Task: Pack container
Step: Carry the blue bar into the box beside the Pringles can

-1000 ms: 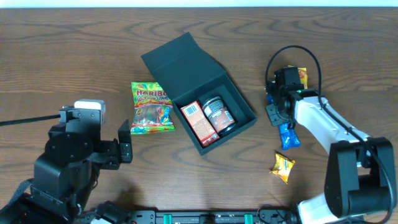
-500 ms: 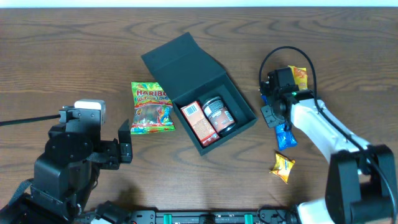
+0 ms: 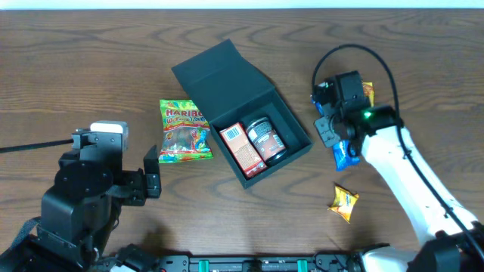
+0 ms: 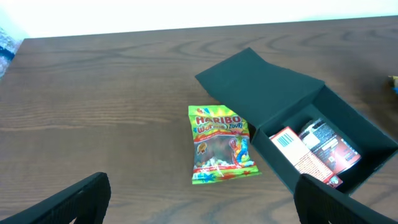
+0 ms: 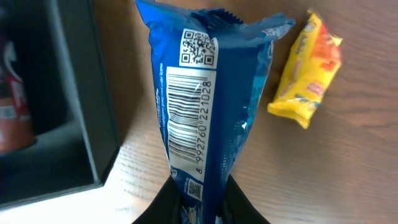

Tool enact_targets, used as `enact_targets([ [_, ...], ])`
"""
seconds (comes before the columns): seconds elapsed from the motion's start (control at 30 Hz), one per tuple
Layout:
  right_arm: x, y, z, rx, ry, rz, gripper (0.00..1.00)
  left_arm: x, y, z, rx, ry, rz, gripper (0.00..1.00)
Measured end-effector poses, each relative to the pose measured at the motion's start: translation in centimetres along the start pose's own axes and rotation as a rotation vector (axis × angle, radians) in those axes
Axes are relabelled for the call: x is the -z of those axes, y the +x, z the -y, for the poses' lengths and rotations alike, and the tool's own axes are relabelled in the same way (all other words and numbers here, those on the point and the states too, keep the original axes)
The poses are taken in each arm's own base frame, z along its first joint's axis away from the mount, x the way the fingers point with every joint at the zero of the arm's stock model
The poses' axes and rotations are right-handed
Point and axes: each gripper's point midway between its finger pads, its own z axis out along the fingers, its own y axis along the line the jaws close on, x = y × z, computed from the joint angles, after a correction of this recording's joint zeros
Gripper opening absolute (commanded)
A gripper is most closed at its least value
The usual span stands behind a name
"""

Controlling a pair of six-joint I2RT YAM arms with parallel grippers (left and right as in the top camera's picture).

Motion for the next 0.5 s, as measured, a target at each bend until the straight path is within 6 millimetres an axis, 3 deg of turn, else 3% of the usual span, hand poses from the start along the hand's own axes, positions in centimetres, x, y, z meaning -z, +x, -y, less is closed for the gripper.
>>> enact_targets([
  [0.1, 1.9, -2.0, 0.0, 0.003, -0.015, 0.045, 0.14, 0.0, 0.0, 0.0, 0.0, 0.0, 0.0, 0.95],
  [0.27, 3.6, -3.8, -2.2, 0.054, -0.066, 0.094, 0.13, 0.0, 0.0, 0.0, 0.0, 0.0, 0.0, 0.95],
  [0.5, 2.6, -5.0, -6.6, 0.142, -0.168, 0.06, 0.13, 0.0, 0.0, 0.0, 0.0, 0.0, 0.0, 0.96],
])
